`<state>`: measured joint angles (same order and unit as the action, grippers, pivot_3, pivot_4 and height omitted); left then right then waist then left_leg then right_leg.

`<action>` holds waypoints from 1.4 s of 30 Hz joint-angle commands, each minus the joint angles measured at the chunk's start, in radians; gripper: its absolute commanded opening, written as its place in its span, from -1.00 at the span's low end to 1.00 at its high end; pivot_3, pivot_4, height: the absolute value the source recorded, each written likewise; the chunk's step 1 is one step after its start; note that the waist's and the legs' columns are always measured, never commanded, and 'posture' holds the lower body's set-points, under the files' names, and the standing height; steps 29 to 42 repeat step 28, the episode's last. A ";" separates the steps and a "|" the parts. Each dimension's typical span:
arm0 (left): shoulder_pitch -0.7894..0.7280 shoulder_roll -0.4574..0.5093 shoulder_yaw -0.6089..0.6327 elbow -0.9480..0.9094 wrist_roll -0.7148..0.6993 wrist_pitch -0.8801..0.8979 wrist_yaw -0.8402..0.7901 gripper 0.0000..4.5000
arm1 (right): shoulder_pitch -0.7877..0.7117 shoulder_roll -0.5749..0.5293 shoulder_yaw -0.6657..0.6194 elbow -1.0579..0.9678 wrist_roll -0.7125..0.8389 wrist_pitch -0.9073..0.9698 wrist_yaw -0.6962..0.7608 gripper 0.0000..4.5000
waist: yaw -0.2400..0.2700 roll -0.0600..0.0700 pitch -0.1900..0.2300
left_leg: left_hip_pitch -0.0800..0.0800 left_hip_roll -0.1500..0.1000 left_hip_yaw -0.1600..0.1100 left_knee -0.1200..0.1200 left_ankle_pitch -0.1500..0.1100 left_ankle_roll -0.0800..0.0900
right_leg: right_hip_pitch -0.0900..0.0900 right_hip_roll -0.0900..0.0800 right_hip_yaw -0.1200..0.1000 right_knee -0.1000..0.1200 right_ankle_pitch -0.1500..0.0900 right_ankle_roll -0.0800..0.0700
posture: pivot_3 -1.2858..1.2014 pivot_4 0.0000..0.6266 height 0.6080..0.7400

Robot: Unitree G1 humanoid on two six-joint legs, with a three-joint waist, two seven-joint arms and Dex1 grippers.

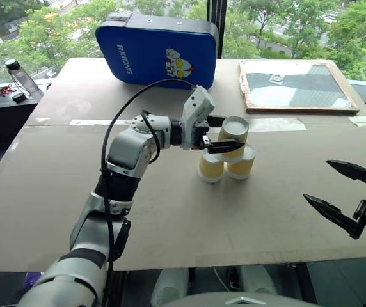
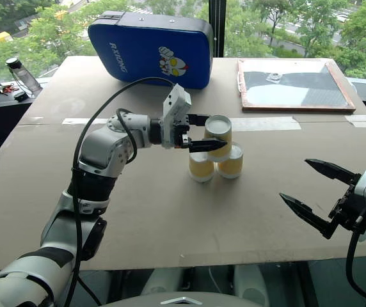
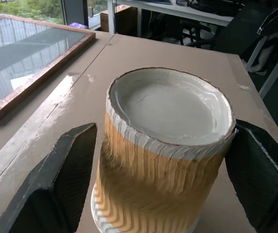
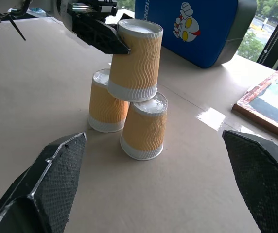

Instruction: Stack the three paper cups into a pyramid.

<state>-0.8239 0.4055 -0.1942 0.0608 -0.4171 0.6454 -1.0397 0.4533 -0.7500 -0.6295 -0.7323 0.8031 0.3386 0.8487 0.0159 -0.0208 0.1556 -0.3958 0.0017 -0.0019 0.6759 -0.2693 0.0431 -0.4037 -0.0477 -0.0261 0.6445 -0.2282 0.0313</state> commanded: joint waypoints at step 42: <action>1.068 0.218 0.628 -0.512 -0.212 -0.112 0.068 0.98 | 0.079 0.050 0.026 0.315 -0.228 -0.143 0.118 1.00 | 0.024 0.003 -0.001 | 0.003 0.001 0.001 -0.003 0.000 0.000 | 0.000 -0.008 0.003 -0.002 -0.002 -0.005 | 0.03 -0.52 1.00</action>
